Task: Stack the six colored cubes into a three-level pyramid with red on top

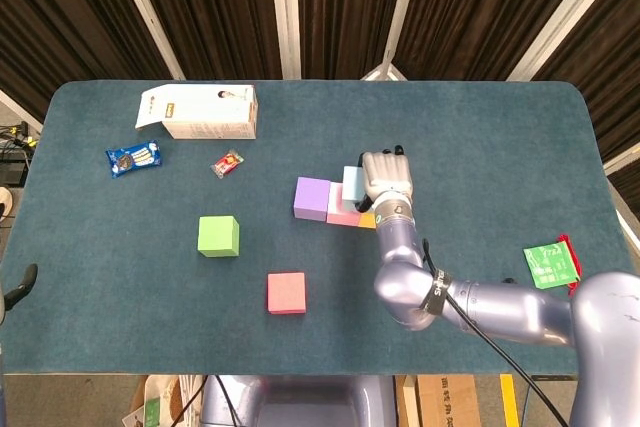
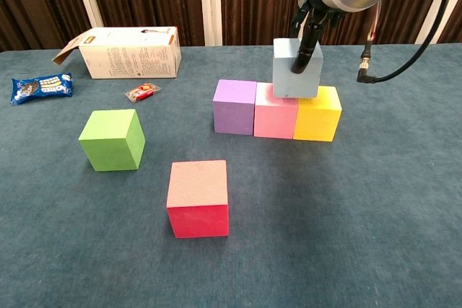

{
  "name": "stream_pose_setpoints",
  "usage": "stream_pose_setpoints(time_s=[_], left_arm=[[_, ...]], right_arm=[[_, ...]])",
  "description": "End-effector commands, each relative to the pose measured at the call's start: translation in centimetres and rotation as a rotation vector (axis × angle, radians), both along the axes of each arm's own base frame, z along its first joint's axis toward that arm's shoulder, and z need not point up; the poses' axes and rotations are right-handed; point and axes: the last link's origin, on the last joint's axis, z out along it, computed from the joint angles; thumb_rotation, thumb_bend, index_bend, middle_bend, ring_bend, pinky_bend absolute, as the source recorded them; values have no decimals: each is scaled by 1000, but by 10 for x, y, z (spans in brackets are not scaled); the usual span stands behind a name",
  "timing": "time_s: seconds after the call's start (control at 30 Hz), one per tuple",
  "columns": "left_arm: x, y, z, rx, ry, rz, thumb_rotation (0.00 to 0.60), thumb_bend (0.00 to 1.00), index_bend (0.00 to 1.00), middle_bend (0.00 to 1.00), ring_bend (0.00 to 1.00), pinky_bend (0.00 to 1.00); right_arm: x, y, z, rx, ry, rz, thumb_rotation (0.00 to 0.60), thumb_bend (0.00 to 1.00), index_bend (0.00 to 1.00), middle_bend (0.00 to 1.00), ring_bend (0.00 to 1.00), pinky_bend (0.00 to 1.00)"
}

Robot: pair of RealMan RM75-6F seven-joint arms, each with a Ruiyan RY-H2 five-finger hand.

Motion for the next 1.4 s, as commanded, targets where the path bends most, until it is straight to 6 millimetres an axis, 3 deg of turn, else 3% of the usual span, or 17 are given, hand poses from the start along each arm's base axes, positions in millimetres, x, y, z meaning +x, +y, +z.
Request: stream_pose_setpoints(time_s=[0.03,1.4], left_arm=[[0,0,0,-1,0,-2,600,335,50,0,0,0],[0,-1,4,30,-5,8,600,335,46,0,0,0]], right_arm=[[-2,0,0,1,-2,-3,600,303,440,381,172,0],[-12,-2,-8,15,-20,1,600,303,403,347,131,0]])
